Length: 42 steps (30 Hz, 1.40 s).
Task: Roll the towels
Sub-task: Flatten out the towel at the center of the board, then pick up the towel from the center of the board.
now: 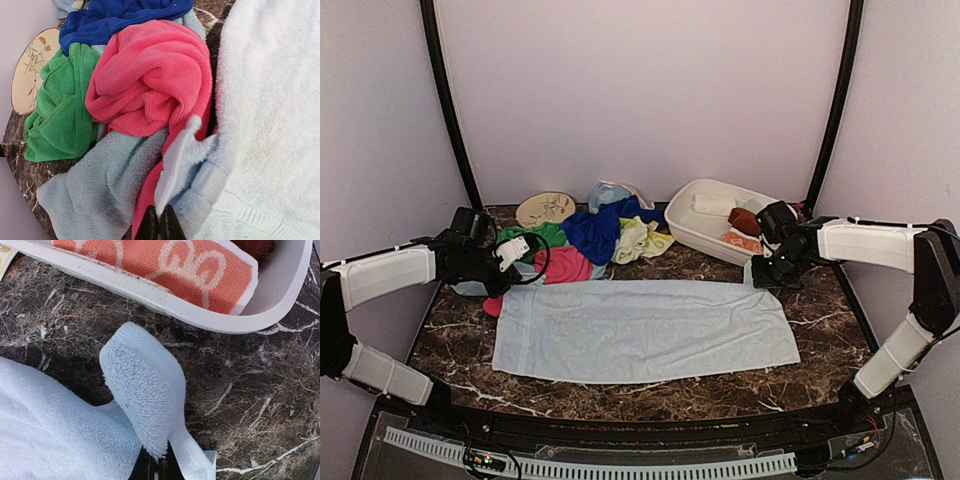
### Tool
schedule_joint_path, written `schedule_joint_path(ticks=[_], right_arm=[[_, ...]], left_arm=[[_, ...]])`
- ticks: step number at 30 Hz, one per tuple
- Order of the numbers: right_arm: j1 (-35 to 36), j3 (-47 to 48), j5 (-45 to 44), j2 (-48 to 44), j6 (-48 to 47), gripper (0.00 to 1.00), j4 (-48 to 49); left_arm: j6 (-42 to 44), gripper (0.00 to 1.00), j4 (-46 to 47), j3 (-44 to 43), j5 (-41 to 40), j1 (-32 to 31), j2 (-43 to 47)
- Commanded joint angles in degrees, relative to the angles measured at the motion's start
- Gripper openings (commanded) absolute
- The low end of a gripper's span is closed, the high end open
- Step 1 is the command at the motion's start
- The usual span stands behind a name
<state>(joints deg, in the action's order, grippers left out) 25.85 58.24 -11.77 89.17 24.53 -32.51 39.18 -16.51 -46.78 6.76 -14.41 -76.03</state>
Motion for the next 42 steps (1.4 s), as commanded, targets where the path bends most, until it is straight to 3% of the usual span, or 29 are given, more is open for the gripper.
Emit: schedule_joint_path(ticks=[1,10,19,32,36,42], right_arm=[[-0.2,-1.5,-0.9,-1.7,0.3,0.0,1.4],[-0.7,-0.5,-4.0,-2.2,-1.0,0.0,-0.1],[-2.9,7.4,-4.8,0.2,-3.4,0.0,-1.5],[-4.1,1.0,-5.0,-2.0,-4.6,0.0,4.2],[-4.1,-1.7,-3.0,-3.7,-2.8,0.0,4.3],[-2.5,-9.2,-2.8,-7.6,1.2,0.0,4.6]], left_arm=[[-0.3,0.0,-4.4,4.8,5.5,-0.1,6.1],[-1.9,0.0,-2.0,5.5,3.2,0.1,8.7],[-4.0,0.0,-2.4,-5.3,2.4,0.5,0.9],[-5.6,0.0,-1.4,-7.6,3.2,1.2,-2.3],[-4.6,0.0,-2.3,-5.5,5.2,1.7,0.1],[-1.6,0.02,-2.4,5.5,7.2,1.9,7.4]])
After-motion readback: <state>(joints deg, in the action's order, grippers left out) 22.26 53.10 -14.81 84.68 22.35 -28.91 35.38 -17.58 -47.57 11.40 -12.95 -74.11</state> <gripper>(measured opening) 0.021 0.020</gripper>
